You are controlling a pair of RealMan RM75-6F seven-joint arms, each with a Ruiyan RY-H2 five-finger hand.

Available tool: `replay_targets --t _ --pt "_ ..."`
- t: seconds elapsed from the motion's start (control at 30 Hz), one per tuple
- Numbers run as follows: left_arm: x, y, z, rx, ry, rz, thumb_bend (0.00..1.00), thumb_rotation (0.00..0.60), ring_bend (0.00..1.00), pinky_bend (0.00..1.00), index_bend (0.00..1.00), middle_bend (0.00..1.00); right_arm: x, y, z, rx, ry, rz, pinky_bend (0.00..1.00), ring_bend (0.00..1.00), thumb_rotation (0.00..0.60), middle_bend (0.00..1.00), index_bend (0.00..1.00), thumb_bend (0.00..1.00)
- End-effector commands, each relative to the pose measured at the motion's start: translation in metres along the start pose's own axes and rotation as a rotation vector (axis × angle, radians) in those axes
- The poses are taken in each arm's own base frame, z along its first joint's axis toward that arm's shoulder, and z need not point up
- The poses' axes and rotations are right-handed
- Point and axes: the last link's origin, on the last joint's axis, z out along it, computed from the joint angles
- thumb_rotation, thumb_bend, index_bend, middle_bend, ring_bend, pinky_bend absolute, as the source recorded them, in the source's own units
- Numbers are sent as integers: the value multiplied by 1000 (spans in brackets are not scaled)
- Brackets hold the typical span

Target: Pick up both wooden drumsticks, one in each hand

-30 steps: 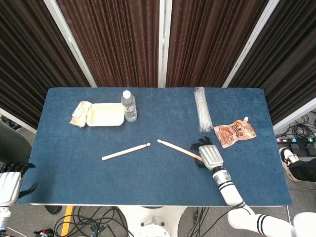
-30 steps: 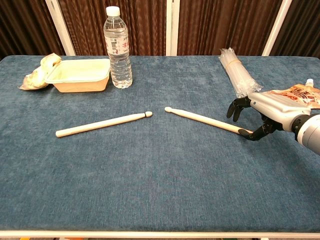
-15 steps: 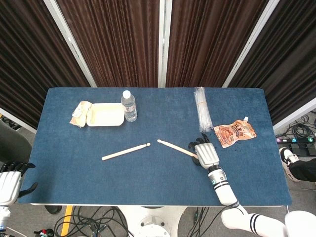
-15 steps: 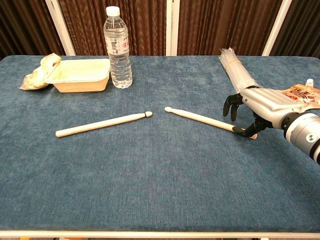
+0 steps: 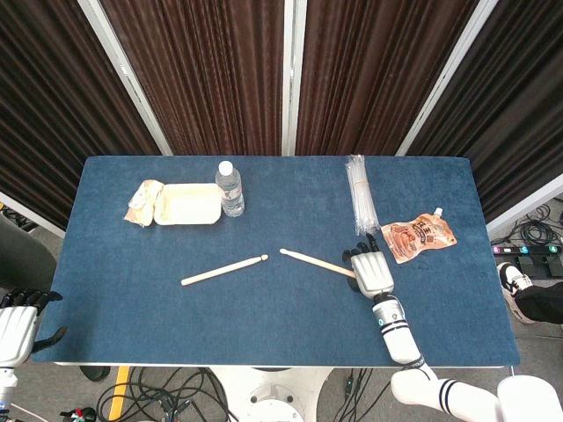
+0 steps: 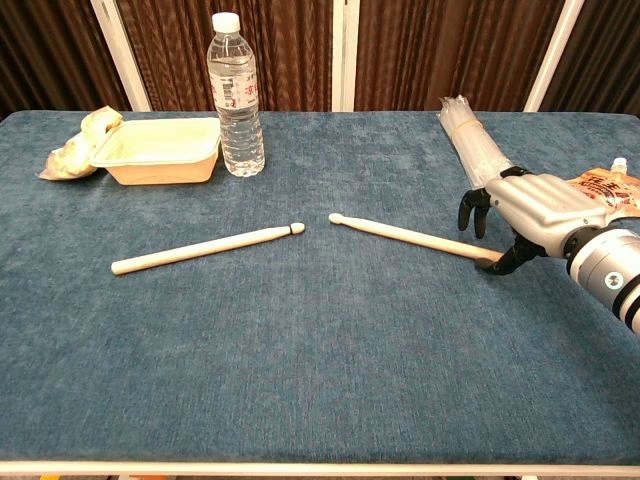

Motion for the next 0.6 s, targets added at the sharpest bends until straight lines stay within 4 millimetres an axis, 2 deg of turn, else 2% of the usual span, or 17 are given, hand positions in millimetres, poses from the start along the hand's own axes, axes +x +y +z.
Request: replay_targets --t 0.03,0.2,0.6 --pt "0 0 0 -2 -1 0 179 600 238 189 362 351 2 6 4 -19 4 -9 0 210 600 442 403 264" --pt "-1 0 1 -1 -5 3 179 600 238 189 362 351 4 8 6 -29 0 4 0 211 600 442 408 315" --pt "-3 -2 1 5 -21 5 179 600 238 189 362 348 8 0 14 -21 -19 26 0 225 600 452 417 318"
